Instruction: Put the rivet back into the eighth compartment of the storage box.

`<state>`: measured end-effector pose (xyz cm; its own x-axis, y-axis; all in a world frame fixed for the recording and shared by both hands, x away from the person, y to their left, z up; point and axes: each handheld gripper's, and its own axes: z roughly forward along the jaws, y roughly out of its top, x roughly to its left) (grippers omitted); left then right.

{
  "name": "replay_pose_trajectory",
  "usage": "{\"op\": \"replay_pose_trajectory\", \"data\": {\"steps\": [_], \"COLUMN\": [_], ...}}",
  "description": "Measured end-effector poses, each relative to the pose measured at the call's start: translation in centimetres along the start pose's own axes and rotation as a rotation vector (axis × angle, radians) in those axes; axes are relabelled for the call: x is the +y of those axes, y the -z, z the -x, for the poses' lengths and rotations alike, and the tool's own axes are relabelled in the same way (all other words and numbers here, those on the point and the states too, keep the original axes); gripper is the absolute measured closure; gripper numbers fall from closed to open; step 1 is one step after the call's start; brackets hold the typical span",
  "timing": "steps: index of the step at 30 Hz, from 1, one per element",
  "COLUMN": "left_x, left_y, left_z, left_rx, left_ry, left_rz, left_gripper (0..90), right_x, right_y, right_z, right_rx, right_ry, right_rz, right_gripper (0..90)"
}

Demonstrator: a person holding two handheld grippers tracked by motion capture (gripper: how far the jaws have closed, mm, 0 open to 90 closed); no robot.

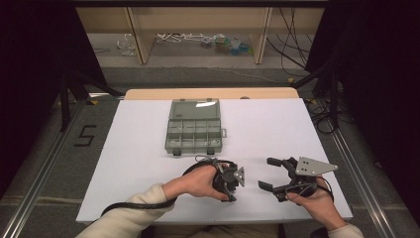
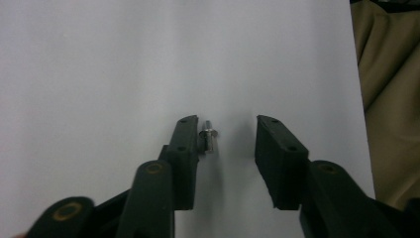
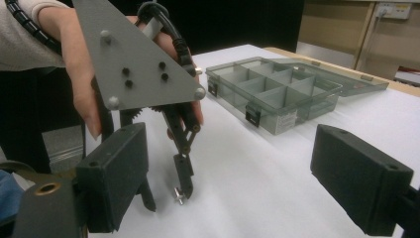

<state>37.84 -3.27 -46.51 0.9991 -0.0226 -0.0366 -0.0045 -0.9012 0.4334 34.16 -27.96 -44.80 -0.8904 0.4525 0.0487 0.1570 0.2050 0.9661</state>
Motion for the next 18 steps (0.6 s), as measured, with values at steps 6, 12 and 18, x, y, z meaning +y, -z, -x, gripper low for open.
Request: {"op": "replay_pose_trajectory", "data": {"steps": [6, 12, 18], "left_x": [0.04, 0.06, -0.03], "left_y": [0.02, 0.07, 0.1], "left_z": [-0.13, -0.05, -0.03], "left_rx": [-0.004, 0.002, 0.0], "left_ry": [0.039, 0.049, 0.064], "left_rz": [-0.008, -0.007, 0.003], "left_gripper": [83.2, 86.2, 86.2], "right_x": [0.0, 0.0, 0.0], "right_y": [0.0, 0.0, 0.04], "right_z": [-0.01, -0.01, -0.01], "right_rx": [0.0, 0.0, -0.004], "right_ry": [0.0, 0.002, 0.003], "right_rz": [-0.001, -0.001, -0.001], "right_gripper": [15.8, 15.8, 15.8]}}
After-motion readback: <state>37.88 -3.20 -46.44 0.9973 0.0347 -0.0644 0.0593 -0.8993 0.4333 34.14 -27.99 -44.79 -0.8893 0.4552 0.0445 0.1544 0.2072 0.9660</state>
